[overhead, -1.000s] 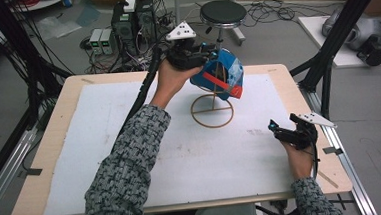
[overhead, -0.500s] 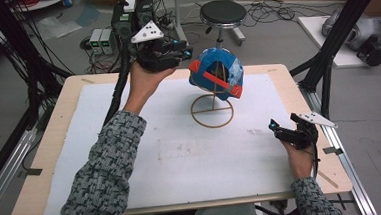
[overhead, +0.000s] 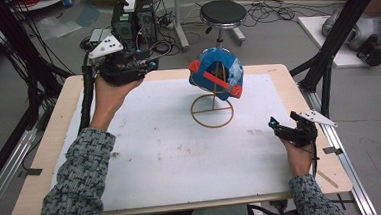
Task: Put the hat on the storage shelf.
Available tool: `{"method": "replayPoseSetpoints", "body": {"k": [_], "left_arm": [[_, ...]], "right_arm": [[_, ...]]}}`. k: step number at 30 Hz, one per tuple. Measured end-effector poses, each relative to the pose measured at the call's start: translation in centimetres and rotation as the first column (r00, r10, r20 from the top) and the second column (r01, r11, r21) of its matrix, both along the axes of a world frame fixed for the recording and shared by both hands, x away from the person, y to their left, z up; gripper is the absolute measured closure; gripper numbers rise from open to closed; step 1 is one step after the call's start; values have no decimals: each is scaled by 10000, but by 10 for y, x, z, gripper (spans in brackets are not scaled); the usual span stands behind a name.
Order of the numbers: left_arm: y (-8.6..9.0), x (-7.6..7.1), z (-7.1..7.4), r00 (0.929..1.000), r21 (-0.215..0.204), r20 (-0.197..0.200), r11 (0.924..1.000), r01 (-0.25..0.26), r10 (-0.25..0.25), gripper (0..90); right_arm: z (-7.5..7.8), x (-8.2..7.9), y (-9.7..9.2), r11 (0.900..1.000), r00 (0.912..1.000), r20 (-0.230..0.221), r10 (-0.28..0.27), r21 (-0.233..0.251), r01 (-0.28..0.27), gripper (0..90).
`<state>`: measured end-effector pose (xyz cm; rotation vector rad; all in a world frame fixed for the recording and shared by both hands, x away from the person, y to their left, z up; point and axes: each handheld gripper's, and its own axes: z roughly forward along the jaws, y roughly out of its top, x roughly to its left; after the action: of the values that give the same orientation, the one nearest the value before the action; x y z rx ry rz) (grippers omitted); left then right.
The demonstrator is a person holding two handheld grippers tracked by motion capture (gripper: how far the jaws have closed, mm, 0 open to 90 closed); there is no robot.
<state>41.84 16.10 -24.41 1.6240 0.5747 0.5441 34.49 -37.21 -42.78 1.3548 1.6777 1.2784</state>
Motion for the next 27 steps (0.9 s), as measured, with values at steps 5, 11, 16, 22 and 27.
{"method": "replayPoseSetpoints", "body": {"k": [5, 11, 16, 22, 27], "left_arm": [[26, -18, -10, 9982, 155, 270, 9984, -537, 532, 455], [57, -37, -31, 9923, 89, 170, 9923, -1232, 1230, 415], [78, -53, -52, 9853, 4, -23, 9853, -1708, 1708, 376], [93, -72, -75, 9751, 280, -141, 9749, -2207, 2211, 328], [103, -79, -91, 9666, 414, -239, 9663, -2540, 2551, 320]], "right_arm": [[0, 2, 4, 9999, 10000, 10, 98, -56, -98, 114], [0, 3, 5, 10000, 10000, 14, 75, -41, -75, 114], [1, 3, 8, 9998, 9999, 11, 144, -159, -144, 114], [1, 2, 10, 9998, 9999, -38, 137, -116, -138, 114], [1, 2, 10, 9997, 9999, -1, 145, -205, -145, 114]]}}
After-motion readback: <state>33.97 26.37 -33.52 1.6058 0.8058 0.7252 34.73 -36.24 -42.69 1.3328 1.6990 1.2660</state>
